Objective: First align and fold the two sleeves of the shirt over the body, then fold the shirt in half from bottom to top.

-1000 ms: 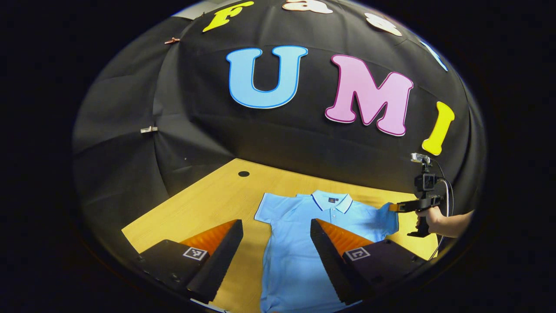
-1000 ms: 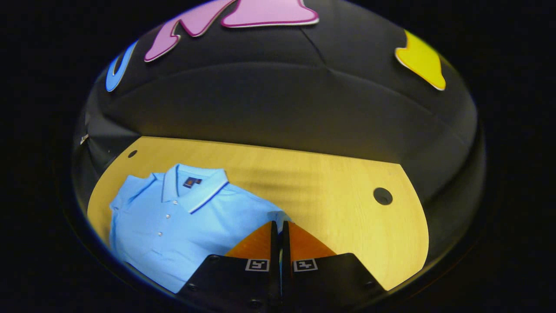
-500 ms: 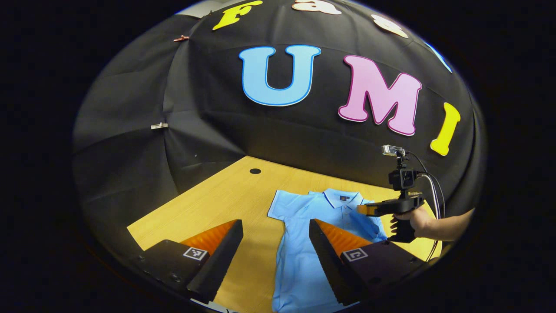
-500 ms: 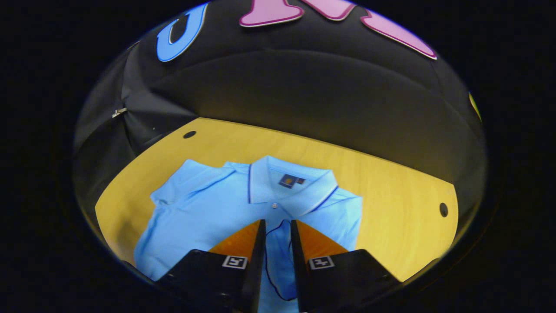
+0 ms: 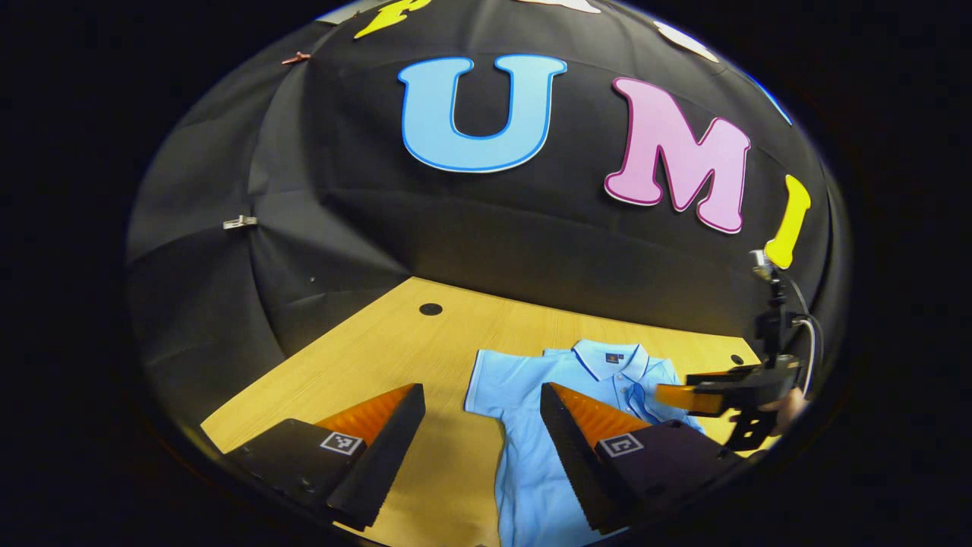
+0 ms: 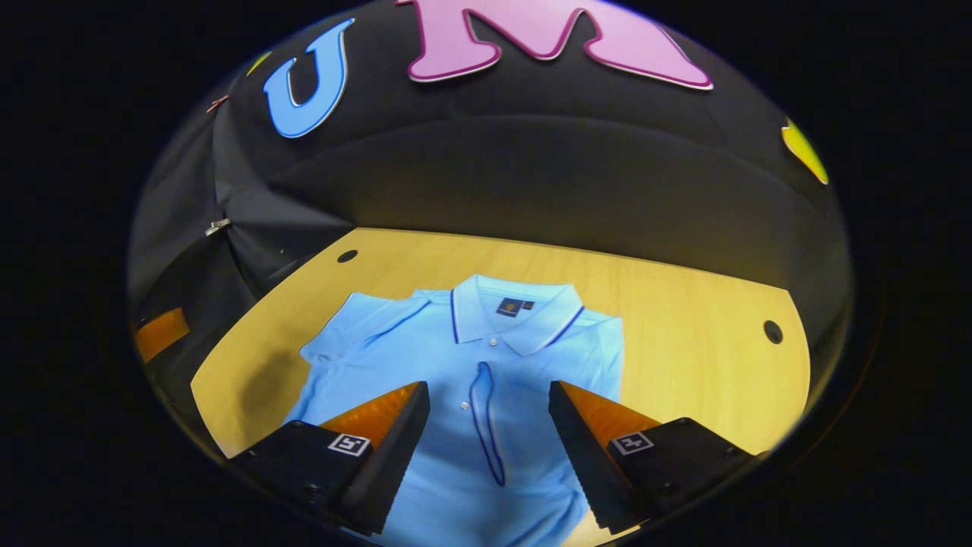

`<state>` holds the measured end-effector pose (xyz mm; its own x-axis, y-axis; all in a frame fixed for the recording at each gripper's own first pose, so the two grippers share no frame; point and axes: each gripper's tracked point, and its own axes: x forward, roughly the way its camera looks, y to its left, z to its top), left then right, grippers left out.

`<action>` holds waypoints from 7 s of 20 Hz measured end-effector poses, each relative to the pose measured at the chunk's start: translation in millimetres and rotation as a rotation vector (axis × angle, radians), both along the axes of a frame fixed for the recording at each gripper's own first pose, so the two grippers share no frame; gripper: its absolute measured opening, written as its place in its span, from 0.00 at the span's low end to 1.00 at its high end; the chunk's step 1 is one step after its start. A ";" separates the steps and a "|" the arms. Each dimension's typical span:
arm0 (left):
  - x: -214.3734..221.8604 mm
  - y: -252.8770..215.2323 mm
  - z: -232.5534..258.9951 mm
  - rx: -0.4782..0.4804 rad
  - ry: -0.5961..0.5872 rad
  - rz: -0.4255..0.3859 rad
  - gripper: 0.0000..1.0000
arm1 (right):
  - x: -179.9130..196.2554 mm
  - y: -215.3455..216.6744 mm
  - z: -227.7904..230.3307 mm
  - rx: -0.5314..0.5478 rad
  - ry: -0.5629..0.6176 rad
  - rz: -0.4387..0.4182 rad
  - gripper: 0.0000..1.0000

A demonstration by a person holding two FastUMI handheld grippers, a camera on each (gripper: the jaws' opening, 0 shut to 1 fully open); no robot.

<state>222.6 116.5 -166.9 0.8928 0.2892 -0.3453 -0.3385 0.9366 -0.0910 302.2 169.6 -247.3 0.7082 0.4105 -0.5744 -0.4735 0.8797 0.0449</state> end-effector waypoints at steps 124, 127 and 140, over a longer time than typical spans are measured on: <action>100.2 -127.3 9.0 -0.069 0.204 -0.325 0.06 | 17.9 -21.9 103.9 0.081 0.015 -0.008 0.05; 153.8 -117.5 6.6 -0.016 0.165 -0.325 0.06 | 62.1 -10.7 86.8 0.074 0.008 -0.007 0.05; 289.4 -90.1 -92.5 -0.041 0.145 -0.362 0.06 | 176.3 -12.9 -15.7 0.092 0.042 -0.140 0.05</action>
<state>512.0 26.3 -259.4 0.8757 -0.0522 -0.4800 0.0008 0.9943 -0.1067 478.5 156.7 -263.0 0.7381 0.3618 -0.5694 -0.3423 0.9282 0.1460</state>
